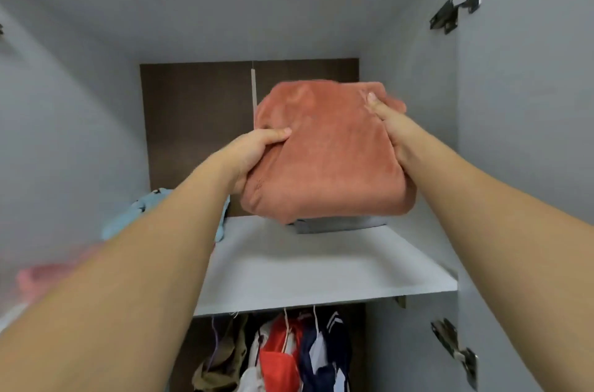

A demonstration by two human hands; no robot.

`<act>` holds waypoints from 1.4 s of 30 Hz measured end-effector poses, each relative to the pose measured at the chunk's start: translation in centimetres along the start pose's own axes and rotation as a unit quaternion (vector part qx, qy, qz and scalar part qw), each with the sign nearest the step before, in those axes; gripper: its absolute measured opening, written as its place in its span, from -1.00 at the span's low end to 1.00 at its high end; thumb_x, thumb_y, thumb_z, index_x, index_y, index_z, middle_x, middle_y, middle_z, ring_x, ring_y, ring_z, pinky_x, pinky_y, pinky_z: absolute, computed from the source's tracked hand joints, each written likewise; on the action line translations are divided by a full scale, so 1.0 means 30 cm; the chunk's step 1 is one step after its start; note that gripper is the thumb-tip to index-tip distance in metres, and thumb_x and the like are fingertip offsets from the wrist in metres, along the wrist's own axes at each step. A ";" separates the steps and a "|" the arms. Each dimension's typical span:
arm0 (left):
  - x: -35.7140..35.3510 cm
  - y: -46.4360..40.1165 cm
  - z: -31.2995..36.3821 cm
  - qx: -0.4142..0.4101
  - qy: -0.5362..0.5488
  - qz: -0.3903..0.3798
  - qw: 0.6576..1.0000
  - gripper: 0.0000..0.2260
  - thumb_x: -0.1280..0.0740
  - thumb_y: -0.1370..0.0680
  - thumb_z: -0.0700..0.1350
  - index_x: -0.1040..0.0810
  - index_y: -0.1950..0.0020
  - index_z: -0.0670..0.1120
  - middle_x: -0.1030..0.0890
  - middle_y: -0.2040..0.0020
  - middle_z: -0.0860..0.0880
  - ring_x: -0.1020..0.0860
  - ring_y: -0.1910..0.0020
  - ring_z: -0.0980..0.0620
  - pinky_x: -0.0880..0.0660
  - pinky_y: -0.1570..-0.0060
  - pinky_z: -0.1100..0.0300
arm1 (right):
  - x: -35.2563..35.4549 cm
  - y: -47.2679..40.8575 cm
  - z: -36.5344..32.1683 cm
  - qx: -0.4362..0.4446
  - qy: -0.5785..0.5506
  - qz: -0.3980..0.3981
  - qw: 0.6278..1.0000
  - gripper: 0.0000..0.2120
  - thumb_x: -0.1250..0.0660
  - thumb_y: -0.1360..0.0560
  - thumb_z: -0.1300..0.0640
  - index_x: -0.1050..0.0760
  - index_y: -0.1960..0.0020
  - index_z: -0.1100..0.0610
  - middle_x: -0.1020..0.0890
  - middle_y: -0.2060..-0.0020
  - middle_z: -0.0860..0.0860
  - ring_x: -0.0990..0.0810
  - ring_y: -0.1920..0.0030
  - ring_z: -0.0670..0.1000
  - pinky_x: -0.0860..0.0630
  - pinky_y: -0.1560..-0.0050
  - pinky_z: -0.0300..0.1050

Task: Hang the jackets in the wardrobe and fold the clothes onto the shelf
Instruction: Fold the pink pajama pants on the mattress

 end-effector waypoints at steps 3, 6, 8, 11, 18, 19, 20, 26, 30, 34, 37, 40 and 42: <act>-0.055 -0.078 -0.309 0.122 -0.131 0.009 0.984 -0.53 -0.40 -0.50 0.01 -0.50 -0.37 -0.11 -0.71 -0.04 -0.12 -0.70 0.05 -0.09 -0.63 0.12 0.02 | 0.092 -0.010 0.292 -0.113 0.167 0.036 0.979 -0.60 -0.32 -0.58 -0.04 -0.51 -0.30 0.18 -0.70 0.02 0.10 -0.68 0.11 0.04 -0.57 0.19 -0.17; -0.116 -0.107 -0.497 0.137 -0.311 0.038 0.940 -0.31 -0.22 -0.54 -0.04 0.00 -0.62 0.03 -0.34 -0.48 -0.17 -0.44 -0.36 -0.20 -0.38 -0.37 -0.02 | 0.145 0.005 0.459 -0.176 0.447 0.044 0.876 -0.41 -0.29 -0.57 -0.14 -0.39 -0.44 0.23 -0.42 -0.41 0.18 -0.44 -0.36 0.15 -0.37 -0.35 -0.06; -0.130 -0.131 -0.505 0.050 -0.399 0.032 0.915 -0.35 -0.13 -0.53 -0.08 0.00 -0.58 0.25 -0.07 -0.58 -0.07 -0.18 -0.49 -0.21 -0.18 -0.46 -0.05 | 0.135 0.003 0.455 -0.146 0.518 0.059 0.840 -0.38 -0.24 -0.55 -0.17 -0.36 -0.46 0.21 -0.37 -0.45 0.18 -0.38 -0.41 0.19 -0.30 -0.43 0.06; -0.135 -0.134 -0.503 -0.066 -0.534 0.012 0.843 -0.48 -0.02 -0.61 -0.02 -0.06 -0.57 0.29 0.03 -0.62 0.09 0.08 -0.58 -0.04 0.04 -0.52 -0.15 | 0.096 0.034 0.401 -0.093 0.658 0.097 0.741 -0.14 -0.16 -0.51 -0.26 0.02 -0.58 0.25 -0.02 -0.57 0.18 -0.10 -0.54 0.22 -0.01 -0.50 0.24; -0.192 -0.054 -0.545 -0.090 -0.475 -0.040 0.875 -0.50 0.09 -0.68 0.07 -0.02 -0.63 0.01 -0.09 -0.62 0.05 -0.07 -0.58 0.09 0.04 -0.41 0.30 | 0.156 0.136 0.533 -0.068 0.674 -0.010 0.736 -0.41 0.08 -0.67 -0.09 0.05 -0.60 0.18 0.07 -0.60 0.10 0.07 -0.58 0.13 0.03 -0.54 0.15; -0.211 -0.059 -0.539 -0.078 -0.489 -0.038 0.868 -0.48 0.10 -0.68 0.11 0.00 -0.63 0.02 -0.09 -0.62 0.05 -0.06 -0.58 0.06 0.01 -0.46 0.22 | 0.174 0.126 0.539 -0.072 0.685 -0.010 0.725 -0.41 0.09 -0.67 -0.09 0.04 -0.60 0.18 0.04 -0.60 0.10 0.07 -0.58 0.11 0.04 -0.54 0.14; -0.233 -0.067 -0.533 -0.065 -0.503 -0.035 0.861 -0.46 0.11 -0.67 0.15 0.02 -0.64 0.02 -0.09 -0.62 0.04 -0.07 -0.59 0.02 -0.02 -0.51 0.14 | 0.188 0.108 0.540 -0.068 0.710 -0.012 0.701 -0.41 0.10 -0.67 -0.09 0.03 -0.60 0.19 0.02 -0.59 0.10 0.07 -0.58 0.10 0.06 -0.55 0.14; -0.362 -0.119 -0.518 0.008 -0.526 -0.017 0.850 -0.39 0.11 -0.65 0.20 0.03 -0.63 -0.09 -0.12 -0.61 -0.10 -0.06 -0.58 -0.15 -0.09 -0.52 -0.09 | 0.255 -0.009 0.551 -0.051 0.779 -0.029 0.624 -0.45 0.11 -0.69 -0.03 0.03 -0.60 0.20 -0.02 -0.59 0.09 0.03 -0.58 0.09 0.07 -0.55 0.11; -0.421 -0.158 -0.515 0.033 -0.545 -0.015 0.838 -0.38 0.11 -0.65 0.18 0.01 -0.63 -0.13 -0.05 -0.62 -0.11 -0.01 -0.59 -0.17 -0.02 -0.53 -0.10 | 0.326 -0.082 0.575 -0.072 0.714 -0.071 0.693 -0.44 0.06 -0.70 -0.02 0.07 -0.60 0.23 0.02 -0.59 0.13 0.05 -0.59 0.07 0.07 -0.56 -0.01; -0.429 -0.201 -0.523 0.051 -0.563 -0.040 0.824 -0.37 0.13 -0.64 0.20 0.05 -0.63 -0.13 -0.01 -0.63 -0.11 0.03 -0.59 -0.19 0.01 -0.54 -0.08 | 0.370 -0.112 0.600 -0.100 0.663 -0.073 0.738 -0.43 0.06 -0.69 -0.06 0.08 -0.60 0.18 0.04 -0.60 0.08 0.07 -0.59 0.01 0.12 -0.55 -0.08; -0.411 -0.238 -0.510 0.081 -0.591 -0.071 0.799 -0.35 0.14 -0.63 0.23 0.09 -0.63 -0.10 0.02 -0.63 -0.13 0.01 -0.59 -0.17 0.00 -0.54 -0.07 | 0.374 -0.119 0.610 -0.096 0.659 -0.070 0.743 -0.42 0.07 -0.68 -0.09 0.09 -0.61 0.15 0.06 -0.60 0.06 0.09 -0.59 0.00 0.13 -0.55 -0.08; -0.405 -0.270 -0.496 0.105 -0.616 -0.092 0.775 -0.34 0.15 -0.61 0.26 0.07 -0.63 -0.07 0.03 -0.63 -0.11 -0.02 -0.59 -0.14 -0.01 -0.53 -0.04 | 0.381 -0.118 0.618 -0.089 0.656 -0.065 0.747 -0.41 0.07 -0.68 -0.10 0.09 -0.61 0.14 0.06 -0.60 0.06 0.09 -0.59 0.00 0.14 -0.53 -0.10; -0.410 -0.281 -0.494 0.105 -0.626 -0.093 0.767 -0.33 0.15 -0.60 0.27 0.02 -0.62 -0.07 0.01 -0.63 -0.10 -0.04 -0.59 -0.13 -0.04 -0.53 -0.06 | 0.387 -0.120 0.621 -0.084 0.651 -0.068 0.752 -0.42 0.07 -0.68 -0.10 0.09 -0.61 0.15 0.06 -0.60 0.07 0.09 -0.59 0.01 0.15 -0.52 -0.12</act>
Point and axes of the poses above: each hand's wrist, its own y-axis away from the middle knuckle, its own x-axis out of the back of the hand, z = x × y, the point moved 1 cm from there along -y, towards the middle knuckle
